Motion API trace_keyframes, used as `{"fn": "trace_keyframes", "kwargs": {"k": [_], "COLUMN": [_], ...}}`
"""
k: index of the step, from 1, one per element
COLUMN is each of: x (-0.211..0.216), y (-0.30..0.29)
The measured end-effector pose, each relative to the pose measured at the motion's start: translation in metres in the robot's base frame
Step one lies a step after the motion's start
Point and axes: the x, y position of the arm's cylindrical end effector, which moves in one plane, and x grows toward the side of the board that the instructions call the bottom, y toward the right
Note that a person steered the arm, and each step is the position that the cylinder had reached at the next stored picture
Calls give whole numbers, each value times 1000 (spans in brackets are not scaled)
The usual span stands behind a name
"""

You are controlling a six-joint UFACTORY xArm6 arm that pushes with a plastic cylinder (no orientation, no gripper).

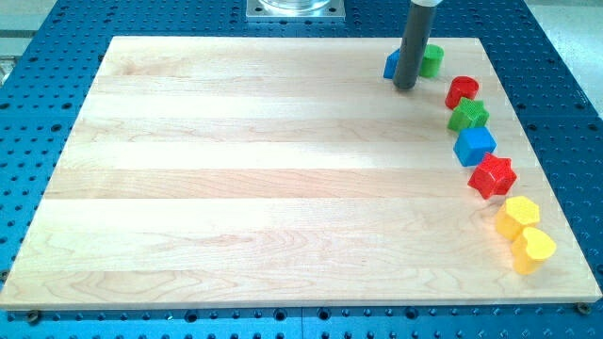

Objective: Move the red circle to the top right of the green star

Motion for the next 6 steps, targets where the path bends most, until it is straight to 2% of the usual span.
{"fn": "trace_keyframes", "kwargs": {"k": [3, 4, 6], "x": [-8, -18, 45], "y": [-61, -56, -27]}}
